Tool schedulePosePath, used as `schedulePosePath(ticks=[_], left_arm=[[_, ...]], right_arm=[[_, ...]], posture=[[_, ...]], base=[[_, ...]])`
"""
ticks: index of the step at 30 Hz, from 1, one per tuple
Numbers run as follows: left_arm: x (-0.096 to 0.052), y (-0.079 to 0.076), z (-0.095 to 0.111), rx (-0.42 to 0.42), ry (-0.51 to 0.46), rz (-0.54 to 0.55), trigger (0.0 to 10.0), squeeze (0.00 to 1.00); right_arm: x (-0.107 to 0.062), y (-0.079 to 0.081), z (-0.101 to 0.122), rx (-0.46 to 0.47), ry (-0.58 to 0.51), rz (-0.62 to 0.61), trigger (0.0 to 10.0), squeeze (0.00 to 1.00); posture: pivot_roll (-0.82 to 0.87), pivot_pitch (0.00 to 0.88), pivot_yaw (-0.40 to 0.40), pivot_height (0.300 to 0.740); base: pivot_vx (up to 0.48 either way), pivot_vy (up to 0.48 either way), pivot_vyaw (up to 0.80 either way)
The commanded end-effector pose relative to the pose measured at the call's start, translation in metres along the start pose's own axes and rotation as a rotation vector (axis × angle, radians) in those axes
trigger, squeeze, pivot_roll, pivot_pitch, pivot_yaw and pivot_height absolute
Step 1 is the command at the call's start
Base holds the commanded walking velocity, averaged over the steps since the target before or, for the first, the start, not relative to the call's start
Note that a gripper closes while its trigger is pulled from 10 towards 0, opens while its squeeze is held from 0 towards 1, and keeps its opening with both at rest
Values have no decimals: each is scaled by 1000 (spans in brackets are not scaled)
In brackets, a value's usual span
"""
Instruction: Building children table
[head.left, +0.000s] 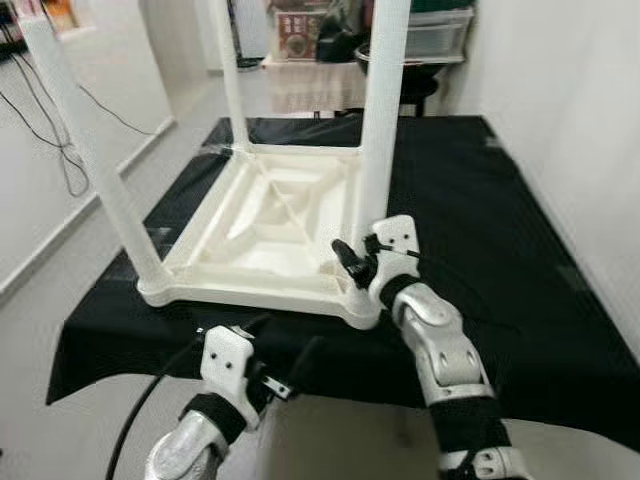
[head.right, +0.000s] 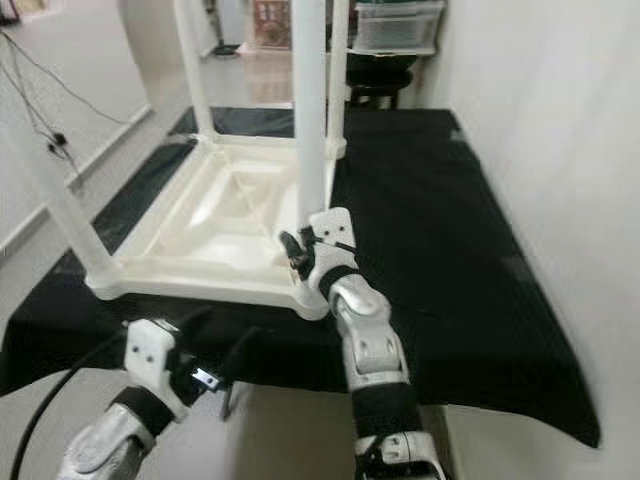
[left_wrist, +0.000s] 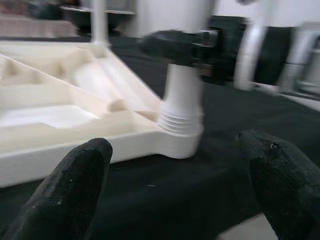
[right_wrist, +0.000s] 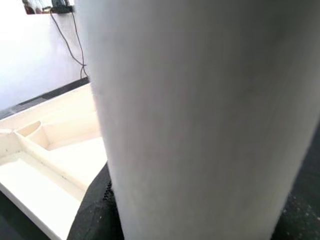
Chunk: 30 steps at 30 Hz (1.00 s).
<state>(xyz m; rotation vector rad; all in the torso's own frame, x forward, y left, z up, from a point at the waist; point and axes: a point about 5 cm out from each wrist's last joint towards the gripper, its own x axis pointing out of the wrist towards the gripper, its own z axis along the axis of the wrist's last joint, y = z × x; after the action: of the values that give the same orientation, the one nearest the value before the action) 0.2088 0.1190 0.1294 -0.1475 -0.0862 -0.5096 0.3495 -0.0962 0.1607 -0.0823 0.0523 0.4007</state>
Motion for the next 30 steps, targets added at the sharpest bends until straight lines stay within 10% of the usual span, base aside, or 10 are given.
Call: schedulePosePath(ticks=[1,5,6,7,13,14,16,25,26,30], left_arm=[[-2,0,-1,-19,14,-11,10000,0],[-7,-8,-3,-39,23,-37,10000,0],[-7,-8,-3,-39,23,-37,10000,0],[-6,-9,-4,-45,19,-43,10000,0],[-4,-10,-4,-54,10,-69,10000,0],[-3,-10,-4,-56,12,-77,10000,0],[-3,-10,-4,-59,14,-85,10000,0],[1,-9,-7,-71,25,-115,10000,0],[1,-9,-7,-72,24,-115,10000,0],[2,-9,-7,-72,23,-116,10000,0]], right_arm=[[-5,-8,-34,12,152,-36,0,0],[7,-7,-21,59,95,11,10000,0],[7,-7,-21,59,95,11,10000,0],[13,-8,-10,82,32,80,10000,1000],[22,-20,34,149,-121,302,10000,1000],[21,-22,44,151,-140,360,10000,380],[19,-21,51,128,-155,469,10000,0],[20,-13,43,11,-72,805,10000,0],[22,-9,42,31,-71,830,0,0],[22,-6,39,45,-63,866,0,0]], posture=[[-14,90,17,740],[-20,89,28,740],[-20,89,28,740],[-10,85,23,740],[-9,74,19,740],[-7,66,16,740],[-4,62,13,740],[7,46,7,740],[8,42,8,740],[10,43,8,740]], base=[[0,0,0],[0,0,0],[0,0,0],[0,0,0],[0,0,0],[0,0,0],[0,0,0],[0,0,0],[0,0,0],[0,0,0]])
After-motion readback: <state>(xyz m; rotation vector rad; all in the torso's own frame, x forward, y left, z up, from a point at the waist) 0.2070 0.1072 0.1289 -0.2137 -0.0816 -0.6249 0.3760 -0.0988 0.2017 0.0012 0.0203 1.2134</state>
